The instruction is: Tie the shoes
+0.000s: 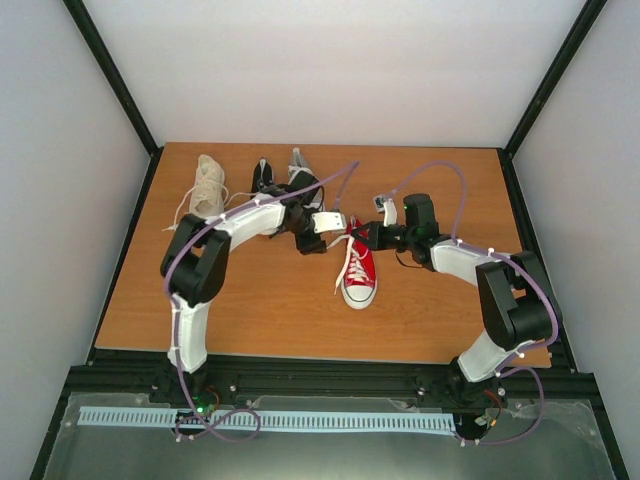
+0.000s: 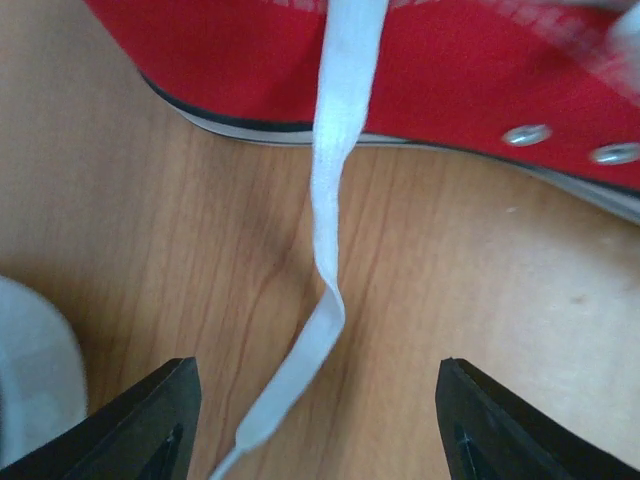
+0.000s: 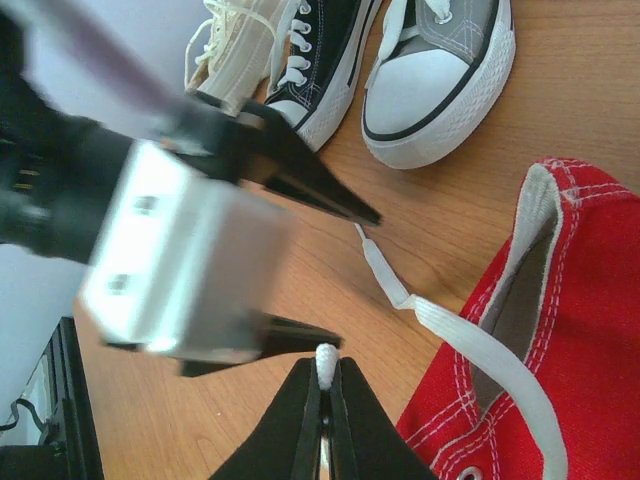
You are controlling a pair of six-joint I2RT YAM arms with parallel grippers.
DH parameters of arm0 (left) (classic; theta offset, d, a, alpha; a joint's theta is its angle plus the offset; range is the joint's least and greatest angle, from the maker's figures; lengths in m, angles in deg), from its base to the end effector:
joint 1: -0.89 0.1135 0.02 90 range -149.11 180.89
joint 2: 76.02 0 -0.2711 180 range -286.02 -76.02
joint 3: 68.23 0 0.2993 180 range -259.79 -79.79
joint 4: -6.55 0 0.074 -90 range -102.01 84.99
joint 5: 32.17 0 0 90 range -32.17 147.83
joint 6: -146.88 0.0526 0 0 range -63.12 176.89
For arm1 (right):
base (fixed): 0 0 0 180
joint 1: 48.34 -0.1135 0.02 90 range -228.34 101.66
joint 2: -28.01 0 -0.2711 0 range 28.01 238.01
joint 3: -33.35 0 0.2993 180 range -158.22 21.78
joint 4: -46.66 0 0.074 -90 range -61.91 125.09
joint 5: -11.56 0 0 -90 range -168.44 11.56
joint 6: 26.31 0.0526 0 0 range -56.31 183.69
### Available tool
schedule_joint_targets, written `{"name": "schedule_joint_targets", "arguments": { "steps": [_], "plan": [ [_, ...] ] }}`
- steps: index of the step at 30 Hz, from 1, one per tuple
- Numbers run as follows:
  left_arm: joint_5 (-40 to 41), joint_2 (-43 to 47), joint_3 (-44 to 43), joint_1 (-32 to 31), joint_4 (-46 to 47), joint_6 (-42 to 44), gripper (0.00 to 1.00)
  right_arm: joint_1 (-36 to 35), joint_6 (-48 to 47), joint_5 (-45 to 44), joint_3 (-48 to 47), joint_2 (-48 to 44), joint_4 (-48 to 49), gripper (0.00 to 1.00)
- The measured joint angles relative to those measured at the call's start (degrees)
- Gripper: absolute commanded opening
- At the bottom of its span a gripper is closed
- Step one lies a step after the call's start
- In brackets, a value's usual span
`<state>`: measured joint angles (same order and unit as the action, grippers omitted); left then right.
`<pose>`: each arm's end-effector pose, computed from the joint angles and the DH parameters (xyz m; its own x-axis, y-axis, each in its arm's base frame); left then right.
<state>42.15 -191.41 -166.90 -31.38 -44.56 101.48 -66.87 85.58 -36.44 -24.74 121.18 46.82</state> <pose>0.3897 -0.2629 0.1569 -0.1361 0.8854 -0.4444 0.9772 0.1937 0.0868 0.3421 0.1518 0.1474 -0.7856 0.0289 -0.6180 -0.4995 0.5598 0.6611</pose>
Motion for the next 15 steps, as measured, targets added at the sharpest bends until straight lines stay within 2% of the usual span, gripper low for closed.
{"name": "schedule_joint_targets", "arguments": {
  "steps": [4,6,7,10,11,15],
  "plan": [
    [0.79,-5.99,-1.18,-0.28,2.51,-0.48,0.67,0.00,-0.02,-0.02,0.00,0.00,0.00,0.03],
    [0.76,-7.45,-1.49,-0.46,3.10,-0.83,0.58,0.00,0.00,-0.02,0.00,0.00,0.00,0.03],
    [1.62,-7.56,-1.79,-0.63,3.87,-0.98,0.48,0.00,-0.02,-0.04,0.00,0.00,0.00,0.03],
    [2.43,-8.11,-2.45,-0.90,5.40,-1.79,0.04,0.00,-0.02,-0.37,0.00,0.00,-0.11,0.03],
    [2.38,-8.22,-2.45,-0.90,5.68,-1.84,0.01,0.00,-0.02,-0.50,0.00,0.00,-0.13,0.03],
    [1.92,-8.00,-2.14,-0.92,5.95,-2.12,0.01,0.00,0.00,-1.03,0.00,0.00,-0.15,0.03]
  ]
}}
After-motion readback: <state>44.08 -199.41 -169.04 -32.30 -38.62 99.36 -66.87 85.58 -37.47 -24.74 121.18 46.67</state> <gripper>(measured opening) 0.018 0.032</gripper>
